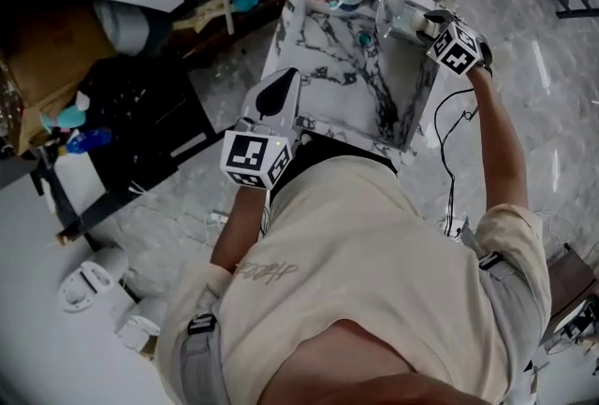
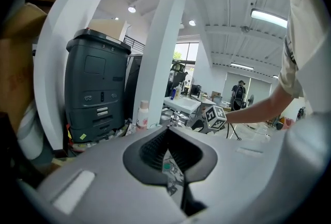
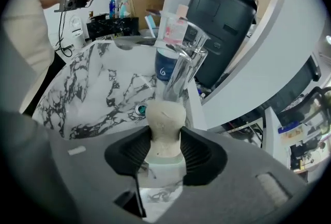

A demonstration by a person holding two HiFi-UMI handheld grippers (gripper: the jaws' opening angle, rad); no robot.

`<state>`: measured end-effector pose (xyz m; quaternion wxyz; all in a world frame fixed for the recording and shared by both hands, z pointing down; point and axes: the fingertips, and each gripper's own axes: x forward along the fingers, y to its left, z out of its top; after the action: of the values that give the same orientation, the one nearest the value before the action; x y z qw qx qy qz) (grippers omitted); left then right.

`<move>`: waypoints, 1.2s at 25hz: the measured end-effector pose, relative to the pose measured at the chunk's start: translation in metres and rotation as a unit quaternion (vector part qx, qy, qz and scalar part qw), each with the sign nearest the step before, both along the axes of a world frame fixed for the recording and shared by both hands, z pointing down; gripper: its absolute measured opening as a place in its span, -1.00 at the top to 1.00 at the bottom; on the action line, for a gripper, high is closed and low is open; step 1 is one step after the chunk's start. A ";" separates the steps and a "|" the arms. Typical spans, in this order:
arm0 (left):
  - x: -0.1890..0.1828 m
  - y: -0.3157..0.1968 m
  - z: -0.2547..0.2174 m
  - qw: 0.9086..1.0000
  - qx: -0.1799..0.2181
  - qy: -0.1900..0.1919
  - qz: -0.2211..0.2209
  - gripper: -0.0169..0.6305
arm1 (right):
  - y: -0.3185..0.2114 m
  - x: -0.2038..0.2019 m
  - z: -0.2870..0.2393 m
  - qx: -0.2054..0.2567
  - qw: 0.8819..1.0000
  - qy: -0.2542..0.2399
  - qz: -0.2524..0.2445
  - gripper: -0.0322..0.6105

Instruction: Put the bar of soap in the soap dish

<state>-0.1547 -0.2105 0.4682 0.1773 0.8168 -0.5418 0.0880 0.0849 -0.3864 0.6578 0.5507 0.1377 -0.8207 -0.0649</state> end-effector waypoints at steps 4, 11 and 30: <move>-0.009 0.001 0.004 1.000 -0.008 -0.001 -0.019 0.90 | -0.004 -0.003 0.019 -0.026 0.999 0.041 -0.017 0.34; -0.011 0.002 0.004 0.999 -0.014 0.002 -0.029 0.90 | -0.014 -0.004 0.037 -0.081 0.994 0.064 0.018 0.35; -0.018 0.002 0.006 1.000 -0.016 0.007 -0.020 0.90 | -0.013 -0.004 -0.011 0.000 0.990 -0.059 0.129 0.24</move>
<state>-0.1726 -0.2082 0.4741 0.1959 0.8033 -0.5557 0.0872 0.0811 -0.3992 0.6472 0.5051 0.2460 -0.8271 0.0151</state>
